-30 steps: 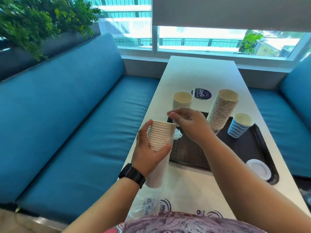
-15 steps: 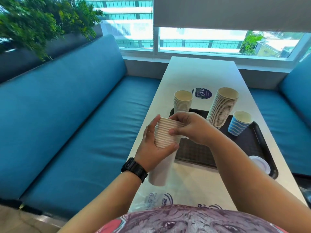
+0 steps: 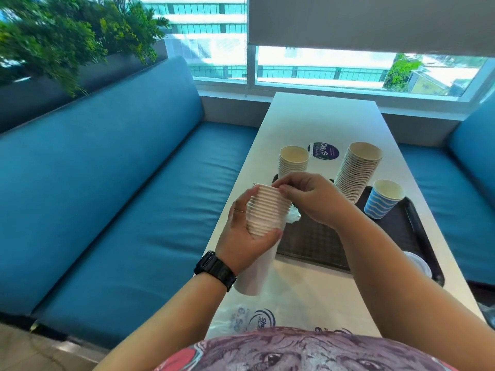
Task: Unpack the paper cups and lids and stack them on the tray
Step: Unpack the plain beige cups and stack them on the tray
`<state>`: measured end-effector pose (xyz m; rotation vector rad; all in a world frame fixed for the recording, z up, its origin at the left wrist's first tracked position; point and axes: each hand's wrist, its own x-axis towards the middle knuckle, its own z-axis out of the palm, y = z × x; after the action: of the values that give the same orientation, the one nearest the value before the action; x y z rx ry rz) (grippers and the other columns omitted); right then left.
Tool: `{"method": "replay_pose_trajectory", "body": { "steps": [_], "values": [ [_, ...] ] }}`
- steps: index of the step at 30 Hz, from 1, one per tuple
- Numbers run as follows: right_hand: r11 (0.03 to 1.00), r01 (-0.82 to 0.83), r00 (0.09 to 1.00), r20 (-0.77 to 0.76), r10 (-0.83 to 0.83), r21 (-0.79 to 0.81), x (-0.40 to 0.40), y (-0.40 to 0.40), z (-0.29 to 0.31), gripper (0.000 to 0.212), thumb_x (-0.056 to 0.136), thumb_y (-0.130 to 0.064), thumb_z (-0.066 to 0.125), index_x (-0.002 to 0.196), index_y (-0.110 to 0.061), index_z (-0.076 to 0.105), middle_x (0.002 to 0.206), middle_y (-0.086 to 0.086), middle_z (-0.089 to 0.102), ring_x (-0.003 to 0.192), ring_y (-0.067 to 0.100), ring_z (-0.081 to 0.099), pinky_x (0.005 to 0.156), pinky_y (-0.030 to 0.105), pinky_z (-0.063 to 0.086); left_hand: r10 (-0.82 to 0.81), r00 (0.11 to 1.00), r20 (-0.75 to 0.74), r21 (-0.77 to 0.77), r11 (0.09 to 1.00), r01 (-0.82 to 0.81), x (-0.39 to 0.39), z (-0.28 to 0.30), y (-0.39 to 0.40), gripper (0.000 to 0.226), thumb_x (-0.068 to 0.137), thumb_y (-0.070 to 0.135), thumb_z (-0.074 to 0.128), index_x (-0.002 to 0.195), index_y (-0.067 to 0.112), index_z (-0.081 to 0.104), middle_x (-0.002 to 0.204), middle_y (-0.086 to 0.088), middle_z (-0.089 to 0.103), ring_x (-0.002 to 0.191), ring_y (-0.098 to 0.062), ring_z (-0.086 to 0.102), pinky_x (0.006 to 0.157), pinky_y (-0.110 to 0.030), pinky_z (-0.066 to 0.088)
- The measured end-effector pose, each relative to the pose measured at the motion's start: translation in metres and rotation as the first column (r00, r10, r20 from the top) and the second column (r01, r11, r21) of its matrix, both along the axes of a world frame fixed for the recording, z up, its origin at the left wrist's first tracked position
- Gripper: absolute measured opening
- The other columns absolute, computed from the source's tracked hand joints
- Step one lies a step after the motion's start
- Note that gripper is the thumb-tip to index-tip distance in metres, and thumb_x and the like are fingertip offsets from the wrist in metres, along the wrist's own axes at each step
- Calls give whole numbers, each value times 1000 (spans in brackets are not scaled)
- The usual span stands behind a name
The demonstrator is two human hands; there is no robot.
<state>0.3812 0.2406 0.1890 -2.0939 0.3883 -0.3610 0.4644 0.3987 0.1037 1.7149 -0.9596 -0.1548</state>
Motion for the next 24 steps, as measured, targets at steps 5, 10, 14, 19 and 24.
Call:
{"method": "replay_pose_trajectory", "body": {
  "steps": [5,10,14,19,24],
  "values": [
    [979,16,999,-37,-24,-201,-3,6,6,18,95,-18,58,98,-30,71,88,-16,69,74,-12,56,67,4,39,3,1000,-1,-8,1000,-3,0,-2,0,85,67,52,74,134,66,23,143,8,44,126,-15,51,101,-42,48],
    [954,54,997,-45,-70,-296,-3,7,5,22,96,-22,57,112,-30,69,102,-10,70,89,3,60,74,7,40,7,1000,-18,12,1000,-6,0,-1,0,84,66,54,73,132,68,23,142,8,44,125,-14,51,102,-41,48],
    [897,22,996,-64,-56,-442,-3,12,6,26,98,-20,52,116,-28,67,103,-14,60,89,3,52,78,17,36,-2,1000,-29,54,999,4,1,-1,0,83,65,55,71,133,65,25,140,8,45,123,-12,50,101,-40,48],
    [842,66,997,-5,-82,-535,0,16,6,26,98,-16,49,118,-23,63,110,-8,61,94,10,54,78,19,31,-1,999,-41,69,998,4,0,0,-1,82,62,59,70,130,68,25,137,4,48,118,-15,54,98,-40,50],
    [856,205,978,69,-196,-474,2,0,12,30,98,-18,49,124,-26,60,106,-2,59,94,15,54,81,29,38,-34,999,-36,85,996,37,-3,0,-1,84,64,57,69,135,61,25,136,4,48,114,-15,57,95,-40,52]
  ]
}}
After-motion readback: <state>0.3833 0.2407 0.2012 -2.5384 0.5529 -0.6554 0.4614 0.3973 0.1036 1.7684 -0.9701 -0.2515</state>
